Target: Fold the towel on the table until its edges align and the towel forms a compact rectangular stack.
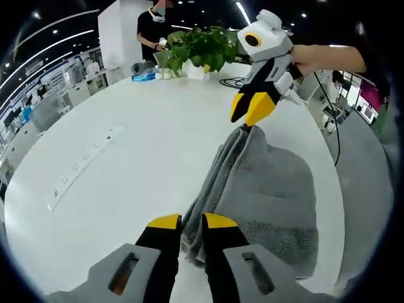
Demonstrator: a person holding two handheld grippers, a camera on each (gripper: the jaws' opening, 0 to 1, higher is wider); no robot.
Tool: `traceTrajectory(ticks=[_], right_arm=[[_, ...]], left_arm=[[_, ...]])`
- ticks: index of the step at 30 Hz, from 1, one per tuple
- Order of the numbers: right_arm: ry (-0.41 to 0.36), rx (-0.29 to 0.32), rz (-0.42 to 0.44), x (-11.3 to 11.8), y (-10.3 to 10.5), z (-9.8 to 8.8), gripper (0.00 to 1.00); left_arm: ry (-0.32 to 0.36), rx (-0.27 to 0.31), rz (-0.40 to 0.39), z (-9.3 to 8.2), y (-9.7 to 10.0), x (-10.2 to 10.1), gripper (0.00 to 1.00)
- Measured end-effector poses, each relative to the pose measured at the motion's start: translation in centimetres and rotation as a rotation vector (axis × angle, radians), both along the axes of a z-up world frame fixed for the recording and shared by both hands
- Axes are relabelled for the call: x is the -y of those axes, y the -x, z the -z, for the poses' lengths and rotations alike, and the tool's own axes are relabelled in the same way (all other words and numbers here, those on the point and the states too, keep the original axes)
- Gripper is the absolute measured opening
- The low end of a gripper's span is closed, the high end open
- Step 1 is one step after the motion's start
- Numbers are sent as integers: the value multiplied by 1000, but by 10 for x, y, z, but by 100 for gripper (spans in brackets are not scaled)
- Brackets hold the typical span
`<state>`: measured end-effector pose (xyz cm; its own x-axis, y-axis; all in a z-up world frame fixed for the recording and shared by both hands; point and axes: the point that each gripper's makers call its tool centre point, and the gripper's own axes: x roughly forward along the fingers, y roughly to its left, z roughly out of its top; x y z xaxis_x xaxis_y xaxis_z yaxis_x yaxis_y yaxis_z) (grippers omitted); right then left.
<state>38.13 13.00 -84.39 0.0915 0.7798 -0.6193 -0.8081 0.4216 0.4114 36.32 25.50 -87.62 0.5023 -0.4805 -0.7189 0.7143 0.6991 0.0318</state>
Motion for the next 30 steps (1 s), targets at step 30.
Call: traceTrajectory(ticks=[30], right_arm=[[31,-27,87,9,2,35,7]], left_arm=[[195,-69,-321,12,24,-17,19]])
